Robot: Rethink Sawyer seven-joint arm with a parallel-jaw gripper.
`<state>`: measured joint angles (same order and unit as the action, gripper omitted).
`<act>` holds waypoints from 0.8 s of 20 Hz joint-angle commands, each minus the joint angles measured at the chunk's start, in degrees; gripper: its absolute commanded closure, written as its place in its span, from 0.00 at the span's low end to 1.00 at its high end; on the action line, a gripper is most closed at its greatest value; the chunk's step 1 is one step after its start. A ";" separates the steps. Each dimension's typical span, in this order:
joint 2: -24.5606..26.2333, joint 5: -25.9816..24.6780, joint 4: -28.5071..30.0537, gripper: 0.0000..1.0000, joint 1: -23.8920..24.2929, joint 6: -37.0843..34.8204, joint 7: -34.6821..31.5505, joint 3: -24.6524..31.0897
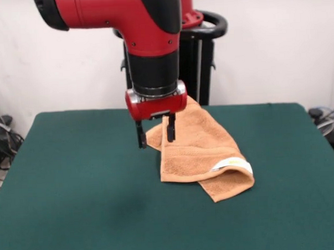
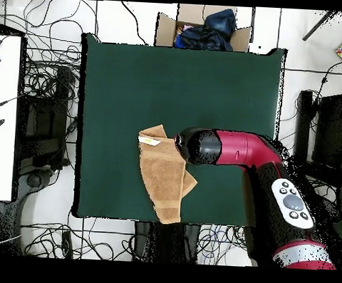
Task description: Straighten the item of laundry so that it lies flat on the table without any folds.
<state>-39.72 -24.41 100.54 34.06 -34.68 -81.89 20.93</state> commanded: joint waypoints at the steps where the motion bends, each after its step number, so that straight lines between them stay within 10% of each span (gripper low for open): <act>1: 4.95 -4.33 -3.51 0.00 -0.48 -2.96 6.57 3.03; 16: 9.68 -7.94 -7.14 0.00 -1.95 -0.82 2.96 2.16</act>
<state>-32.69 -28.95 97.15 33.92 -34.68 -81.89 20.94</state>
